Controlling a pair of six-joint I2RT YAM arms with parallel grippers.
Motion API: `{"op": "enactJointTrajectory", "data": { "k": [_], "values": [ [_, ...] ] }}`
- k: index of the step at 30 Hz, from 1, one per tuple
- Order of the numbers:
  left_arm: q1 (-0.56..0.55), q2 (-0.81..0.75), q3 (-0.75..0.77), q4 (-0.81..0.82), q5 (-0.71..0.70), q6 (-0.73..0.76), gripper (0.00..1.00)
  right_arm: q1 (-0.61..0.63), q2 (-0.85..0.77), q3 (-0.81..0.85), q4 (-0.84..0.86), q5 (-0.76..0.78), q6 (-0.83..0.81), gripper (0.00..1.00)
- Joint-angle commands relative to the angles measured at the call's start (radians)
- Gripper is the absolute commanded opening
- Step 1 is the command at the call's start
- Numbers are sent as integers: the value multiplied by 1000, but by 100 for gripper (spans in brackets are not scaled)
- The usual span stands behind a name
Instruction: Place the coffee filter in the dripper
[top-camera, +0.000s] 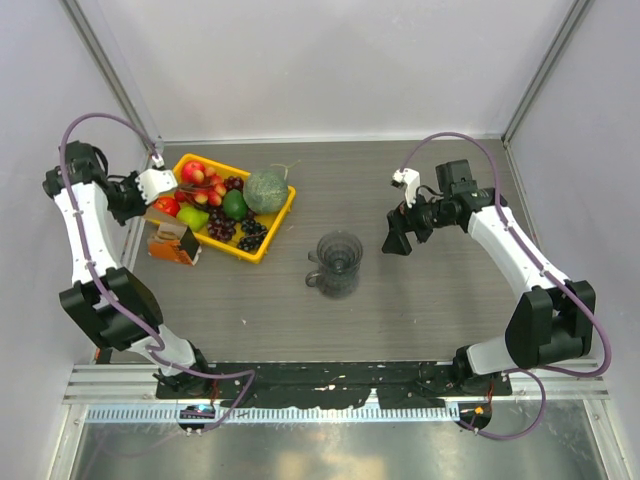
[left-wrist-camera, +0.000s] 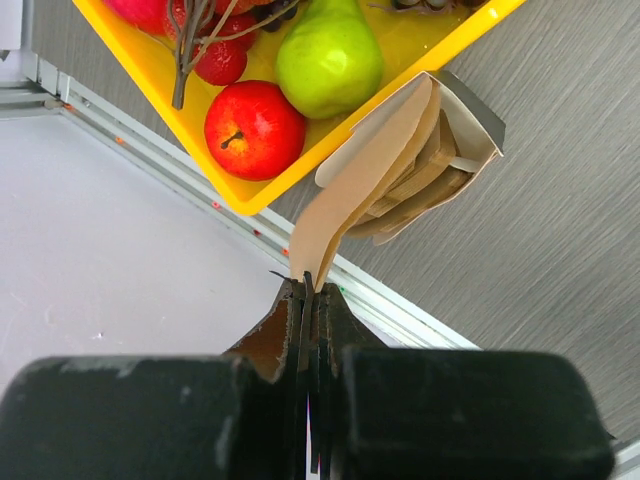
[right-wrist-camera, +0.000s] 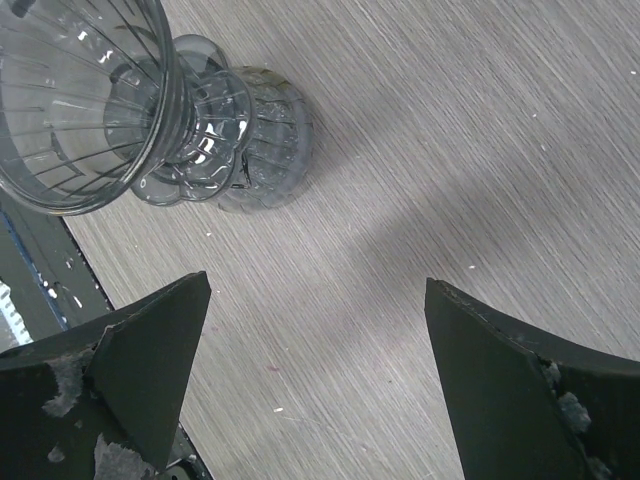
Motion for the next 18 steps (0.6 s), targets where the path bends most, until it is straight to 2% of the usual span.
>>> {"op": "enactJointTrajectory", "data": {
  "k": [1, 15, 18],
  "values": [
    [6, -53, 33, -47, 35, -30, 0, -3, 13, 57, 17, -51, -20, 96],
    [8, -22, 188, -175, 101, -73, 0, -3, 16, 71, 69, -72, 40, 95],
    [2, -23, 234, -205, 144, -128, 0, -3, 7, 68, 129, -89, 75, 95]
  ]
}}
